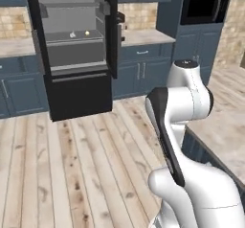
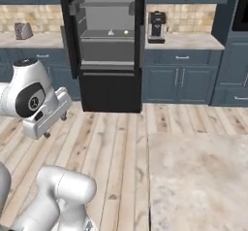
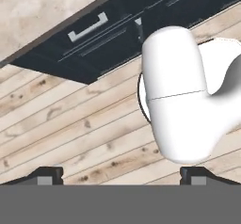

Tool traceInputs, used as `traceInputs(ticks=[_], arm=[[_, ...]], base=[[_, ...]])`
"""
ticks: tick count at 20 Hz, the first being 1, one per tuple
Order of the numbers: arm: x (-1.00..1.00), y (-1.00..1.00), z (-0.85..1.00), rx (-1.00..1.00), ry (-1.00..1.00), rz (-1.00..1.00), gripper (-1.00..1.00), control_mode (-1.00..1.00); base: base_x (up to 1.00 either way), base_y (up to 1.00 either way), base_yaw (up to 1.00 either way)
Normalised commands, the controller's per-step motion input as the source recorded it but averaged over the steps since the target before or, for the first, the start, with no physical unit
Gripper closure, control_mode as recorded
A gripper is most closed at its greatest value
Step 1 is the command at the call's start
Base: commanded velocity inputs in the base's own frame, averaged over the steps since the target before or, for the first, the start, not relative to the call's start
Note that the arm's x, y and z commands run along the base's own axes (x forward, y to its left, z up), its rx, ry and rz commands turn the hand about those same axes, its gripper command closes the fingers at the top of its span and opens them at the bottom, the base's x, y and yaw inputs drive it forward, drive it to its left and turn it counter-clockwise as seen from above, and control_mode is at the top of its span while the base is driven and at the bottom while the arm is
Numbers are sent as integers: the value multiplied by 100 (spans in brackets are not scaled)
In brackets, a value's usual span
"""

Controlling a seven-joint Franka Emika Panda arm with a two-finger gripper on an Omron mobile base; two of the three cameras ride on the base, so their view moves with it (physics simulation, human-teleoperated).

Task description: Retrieve the bottle and the shaker from the cabinet and place them next to the mixing bowl on the counter. Then add garlic from the fridge to the mixing bowl.

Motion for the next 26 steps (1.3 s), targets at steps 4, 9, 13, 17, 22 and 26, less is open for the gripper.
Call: traceInputs(ticks=[4, 9, 13, 17, 22, 26], arm=[[0, 0, 0, 0, 0, 0, -100, 100], [0, 0, 0, 0, 0, 0, -100, 100], [0, 0, 0, 0, 0, 0, -100, 100], [0, 0, 0, 0, 0, 0, -100, 100], [0, 0, 0, 0, 0, 0, -100, 100], [0, 0, 0, 0, 0, 0, -100, 100]], base=[[73, 89, -16], [100, 47, 5], [100, 3, 14], [100, 0, 18], [100, -5, 23], [100, -23, 29]])
